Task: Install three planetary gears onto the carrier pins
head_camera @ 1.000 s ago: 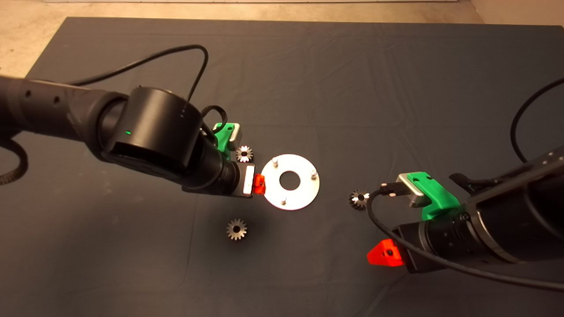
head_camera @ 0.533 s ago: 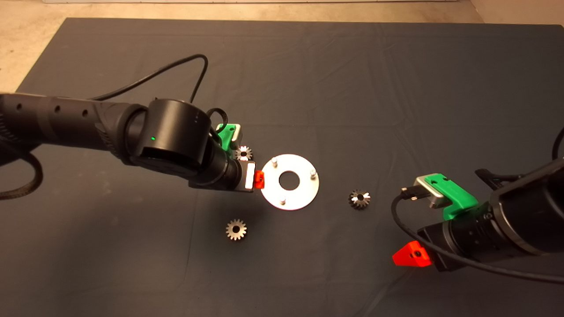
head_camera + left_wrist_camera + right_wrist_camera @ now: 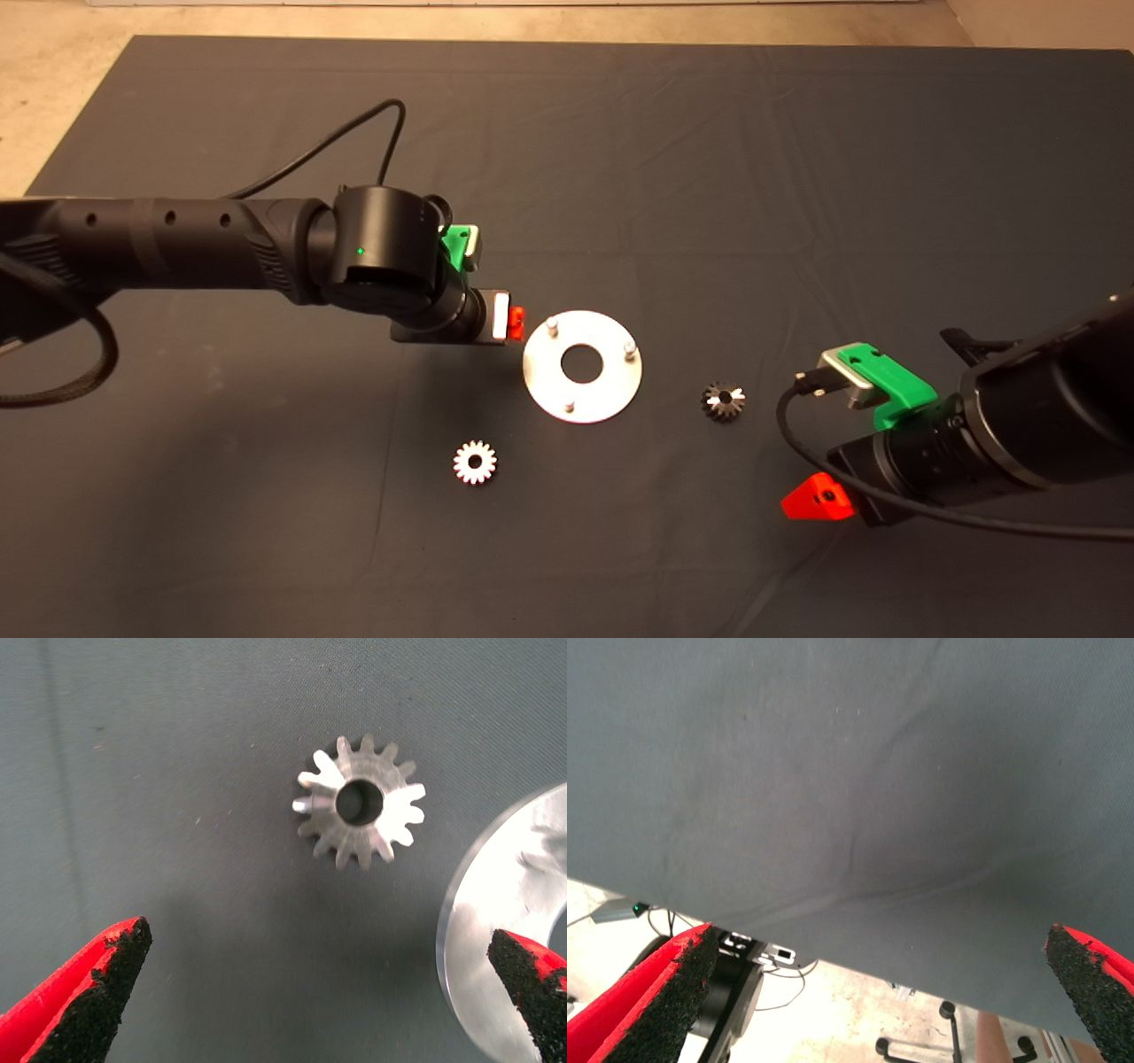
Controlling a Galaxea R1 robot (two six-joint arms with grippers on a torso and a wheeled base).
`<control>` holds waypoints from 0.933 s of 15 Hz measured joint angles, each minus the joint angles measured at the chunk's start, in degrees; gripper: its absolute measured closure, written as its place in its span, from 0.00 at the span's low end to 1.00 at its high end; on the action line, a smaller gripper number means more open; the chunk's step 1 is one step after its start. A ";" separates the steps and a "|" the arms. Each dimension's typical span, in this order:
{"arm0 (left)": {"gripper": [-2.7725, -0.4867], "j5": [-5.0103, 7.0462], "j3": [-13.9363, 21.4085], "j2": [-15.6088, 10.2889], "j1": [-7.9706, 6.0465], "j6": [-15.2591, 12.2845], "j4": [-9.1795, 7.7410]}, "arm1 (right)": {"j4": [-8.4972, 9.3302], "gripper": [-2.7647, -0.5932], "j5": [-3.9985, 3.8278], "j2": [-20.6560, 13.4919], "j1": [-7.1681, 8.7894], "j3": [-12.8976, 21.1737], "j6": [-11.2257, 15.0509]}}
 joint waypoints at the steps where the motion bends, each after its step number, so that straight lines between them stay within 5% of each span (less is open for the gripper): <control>1: 0.01 -1.19 -1.05 0.29 0.64 0.52 0.21 | -0.09 0.00 0.05 0.00 0.00 -0.31 -0.50; 5: 0.01 -2.69 -4.15 1.37 1.29 1.95 0.93 | -0.24 0.00 0.02 0.00 -0.80 -0.94 -1.43; 8: 0.01 -2.73 -5.04 2.61 2.47 3.44 1.43 | -0.30 0.00 0.02 0.00 -0.94 -1.57 -1.79; 11: 0.01 -2.75 -6.19 3.99 2.48 4.28 3.54 | -0.41 0.00 0.05 0.00 -0.95 -1.90 -2.01; 14: 0.01 -2.76 -6.44 3.94 2.51 5.29 3.93 | -0.44 0.00 0.10 0.02 -1.25 -1.90 -2.08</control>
